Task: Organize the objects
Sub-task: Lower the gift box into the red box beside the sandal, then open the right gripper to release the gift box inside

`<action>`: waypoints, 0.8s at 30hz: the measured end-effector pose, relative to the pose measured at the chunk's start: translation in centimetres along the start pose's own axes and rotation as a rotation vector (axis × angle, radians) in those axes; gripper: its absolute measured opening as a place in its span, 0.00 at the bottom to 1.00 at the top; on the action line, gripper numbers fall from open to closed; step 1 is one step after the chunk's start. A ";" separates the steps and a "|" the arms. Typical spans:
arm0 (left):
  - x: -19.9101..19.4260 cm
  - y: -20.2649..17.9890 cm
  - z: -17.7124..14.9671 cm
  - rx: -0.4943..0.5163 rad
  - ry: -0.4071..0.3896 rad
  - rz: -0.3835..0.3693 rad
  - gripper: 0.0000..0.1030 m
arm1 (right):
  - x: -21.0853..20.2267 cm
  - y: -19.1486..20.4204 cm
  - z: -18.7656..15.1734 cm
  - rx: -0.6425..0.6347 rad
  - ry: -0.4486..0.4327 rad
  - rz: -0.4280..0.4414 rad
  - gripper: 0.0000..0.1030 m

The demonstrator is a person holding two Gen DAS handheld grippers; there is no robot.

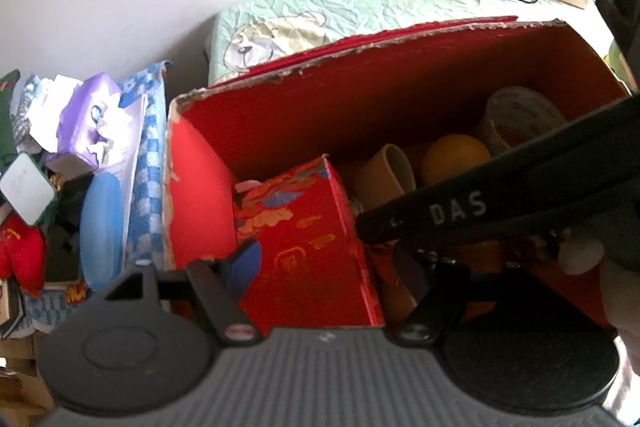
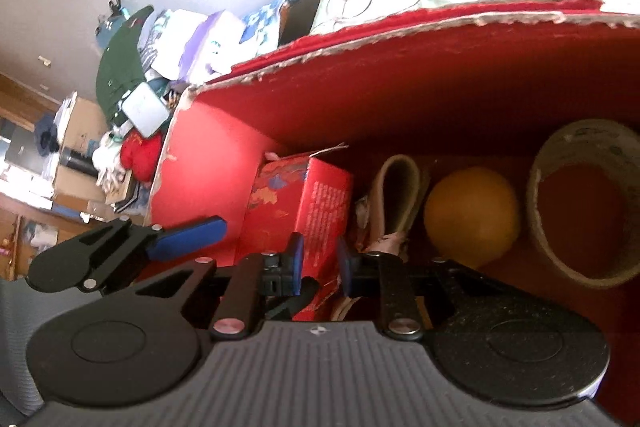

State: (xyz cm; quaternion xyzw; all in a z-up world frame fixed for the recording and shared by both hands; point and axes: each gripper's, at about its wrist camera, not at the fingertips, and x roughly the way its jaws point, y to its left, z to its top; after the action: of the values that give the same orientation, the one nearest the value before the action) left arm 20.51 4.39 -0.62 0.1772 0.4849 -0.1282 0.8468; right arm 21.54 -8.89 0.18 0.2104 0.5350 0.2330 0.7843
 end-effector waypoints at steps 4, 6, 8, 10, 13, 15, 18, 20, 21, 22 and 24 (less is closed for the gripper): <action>0.3 -0.2 0.1 0.002 -0.001 0.008 0.74 | -0.4 -0.3 -0.1 0.024 -0.033 -0.025 0.22; 0.3 -0.3 0.1 0.001 0.000 0.008 0.74 | -0.6 -0.3 -0.3 0.033 -0.049 -0.035 0.22; 0.3 -0.3 0.1 -0.002 0.001 0.005 0.75 | -0.8 -0.3 -0.3 0.037 -0.061 -0.051 0.22; 0.4 -0.3 0.1 -0.003 0.000 0.012 0.75 | -1.0 -0.3 -0.4 0.041 -0.081 -0.072 0.22; 0.4 -0.4 0.0 -0.004 -0.001 0.028 0.75 | -1.3 -0.4 -0.5 0.049 -0.100 -0.099 0.22; 0.5 -0.5 0.0 -0.005 -0.003 0.032 0.75 | -1.6 -0.4 -0.6 0.052 -0.121 -0.124 0.23; 0.6 -0.5 0.1 -0.007 -0.005 0.037 0.75 | -2.2 0.1 -0.8 0.013 -0.142 -0.185 0.23; 0.7 -0.5 0.3 -0.006 -0.008 0.039 0.75 | -2.8 0.4 -1.1 -0.047 -0.160 -0.245 0.23; 0.7 -0.6 0.4 -0.005 -0.010 0.040 0.75 | -3.0 0.5 -1.3 -0.069 -0.170 -0.272 0.23; 0.7 -0.6 0.4 -0.005 -0.014 0.043 0.76 | -3.4 0.4 -1.4 -0.078 -0.181 -0.289 0.25; 0.8 -0.7 0.6 -0.003 -0.018 0.038 0.76 | -3.8 -0.1 -1.7 -0.078 -0.189 -0.299 0.26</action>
State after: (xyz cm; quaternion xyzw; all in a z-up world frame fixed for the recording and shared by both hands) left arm 21.07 3.52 -1.14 0.1838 0.4740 -0.1129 0.8537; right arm 18.77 -11.09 2.35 0.1186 0.4749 0.1135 0.8646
